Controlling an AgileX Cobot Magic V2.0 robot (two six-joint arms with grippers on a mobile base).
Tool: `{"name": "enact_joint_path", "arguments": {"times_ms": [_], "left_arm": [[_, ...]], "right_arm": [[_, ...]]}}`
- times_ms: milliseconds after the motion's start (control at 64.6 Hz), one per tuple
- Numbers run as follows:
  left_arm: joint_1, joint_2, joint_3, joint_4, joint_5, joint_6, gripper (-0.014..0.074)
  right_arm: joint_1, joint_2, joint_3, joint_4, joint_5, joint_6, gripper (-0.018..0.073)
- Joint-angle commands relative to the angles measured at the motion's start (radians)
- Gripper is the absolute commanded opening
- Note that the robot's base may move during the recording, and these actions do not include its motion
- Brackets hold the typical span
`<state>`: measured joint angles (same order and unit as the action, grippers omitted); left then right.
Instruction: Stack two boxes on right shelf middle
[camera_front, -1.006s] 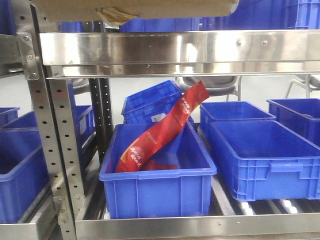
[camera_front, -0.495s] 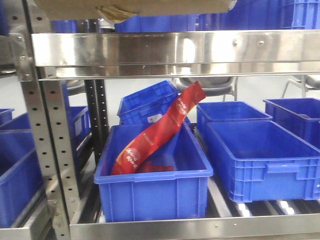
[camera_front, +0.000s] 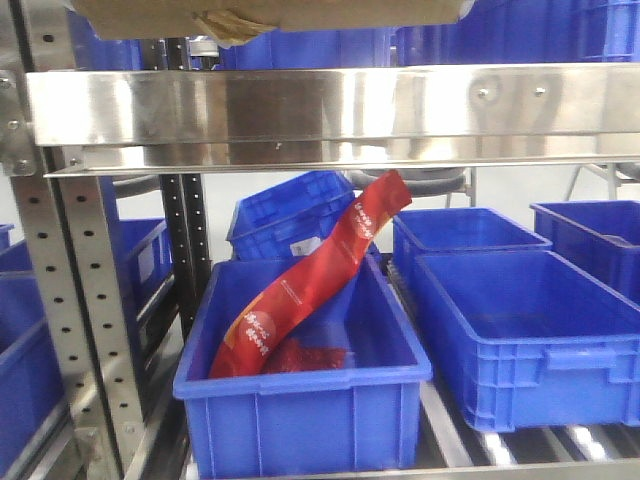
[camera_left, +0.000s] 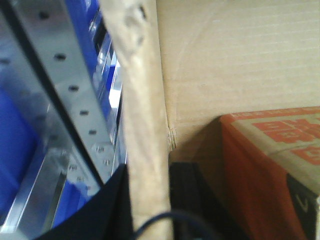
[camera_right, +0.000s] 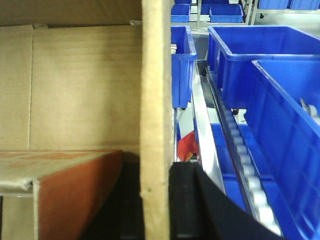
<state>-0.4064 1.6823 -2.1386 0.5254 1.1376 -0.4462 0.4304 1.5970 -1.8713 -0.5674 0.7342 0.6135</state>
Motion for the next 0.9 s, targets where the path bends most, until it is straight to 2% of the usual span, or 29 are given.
{"name": "enact_joint_path", "arguments": {"times_ms": [0,882], "left_arm": [[0.004,-0.006,-0.004,0.011,-0.034,0.001,-0.0111],[0.004,-0.004,-0.004,0.011,-0.034,0.001,-0.0111]], "right_arm": [[0.000,-0.013,-0.012,-0.014,-0.091,0.004,-0.0153],[0.000,-0.013,-0.012,-0.014,-0.093,0.004,-0.0153]]}}
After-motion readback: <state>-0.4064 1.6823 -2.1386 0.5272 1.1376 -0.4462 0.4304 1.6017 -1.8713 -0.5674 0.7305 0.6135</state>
